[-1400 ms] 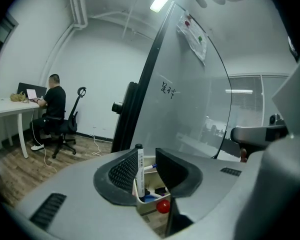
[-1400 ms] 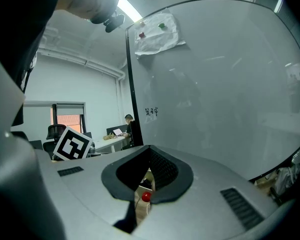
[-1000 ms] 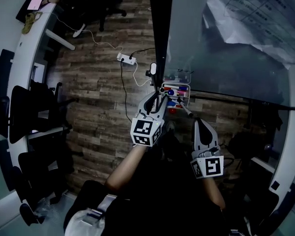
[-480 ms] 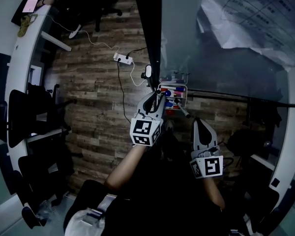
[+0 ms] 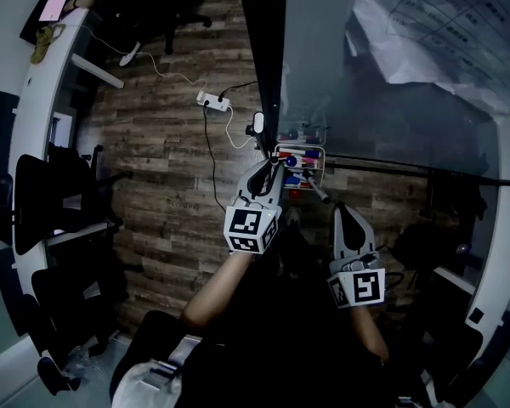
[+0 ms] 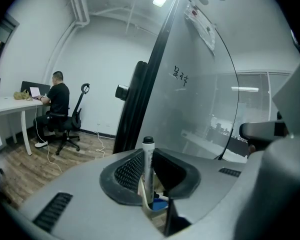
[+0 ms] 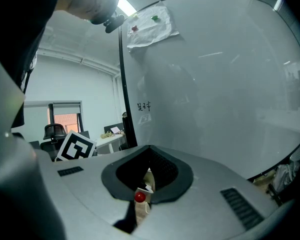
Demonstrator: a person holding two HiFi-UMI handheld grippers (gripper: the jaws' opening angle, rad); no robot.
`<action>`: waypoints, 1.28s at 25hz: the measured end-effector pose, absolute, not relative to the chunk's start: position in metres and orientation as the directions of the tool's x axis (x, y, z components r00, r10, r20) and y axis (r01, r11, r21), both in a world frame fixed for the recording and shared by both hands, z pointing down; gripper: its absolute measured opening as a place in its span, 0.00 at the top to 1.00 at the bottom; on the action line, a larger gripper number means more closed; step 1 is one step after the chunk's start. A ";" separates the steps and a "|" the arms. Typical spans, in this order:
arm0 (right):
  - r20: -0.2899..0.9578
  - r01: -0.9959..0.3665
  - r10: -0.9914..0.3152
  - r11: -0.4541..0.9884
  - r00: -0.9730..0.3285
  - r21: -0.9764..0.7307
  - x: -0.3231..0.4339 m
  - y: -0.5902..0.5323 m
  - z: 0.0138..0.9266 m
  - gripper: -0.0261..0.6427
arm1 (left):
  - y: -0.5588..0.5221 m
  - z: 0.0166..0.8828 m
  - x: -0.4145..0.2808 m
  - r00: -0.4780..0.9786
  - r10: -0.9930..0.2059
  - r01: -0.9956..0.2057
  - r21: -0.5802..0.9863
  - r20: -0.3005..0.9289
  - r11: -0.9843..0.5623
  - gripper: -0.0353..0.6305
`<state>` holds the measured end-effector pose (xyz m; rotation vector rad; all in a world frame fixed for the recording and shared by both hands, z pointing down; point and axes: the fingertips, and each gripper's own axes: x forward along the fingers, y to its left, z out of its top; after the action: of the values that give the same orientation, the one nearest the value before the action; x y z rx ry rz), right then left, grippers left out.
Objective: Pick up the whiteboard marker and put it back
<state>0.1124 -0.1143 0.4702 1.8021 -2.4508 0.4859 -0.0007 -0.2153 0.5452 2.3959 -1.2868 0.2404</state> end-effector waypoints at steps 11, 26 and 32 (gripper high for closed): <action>0.223 -0.939 -0.923 0.267 -0.314 -0.216 0.110 -0.109 0.467 0.94 | -0.210 0.536 -0.003 0.559 -0.769 -0.828 0.254 0.311 -0.500 0.84; 0.176 -0.945 -0.938 0.263 -0.297 -0.193 0.106 -0.098 0.450 0.94 | -0.203 0.500 -0.013 0.559 -0.798 -0.826 0.234 0.226 -0.513 0.84; 0.149 -0.951 -0.949 0.251 -0.278 -0.178 0.102 -0.083 0.439 0.94 | -0.189 0.475 -0.021 0.570 -0.802 -0.816 0.237 0.178 -0.528 0.84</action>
<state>0.1015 -0.0835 0.4394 1.8806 -2.4761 0.3649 -0.0208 -0.1892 0.4747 2.5128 -1.3313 0.0672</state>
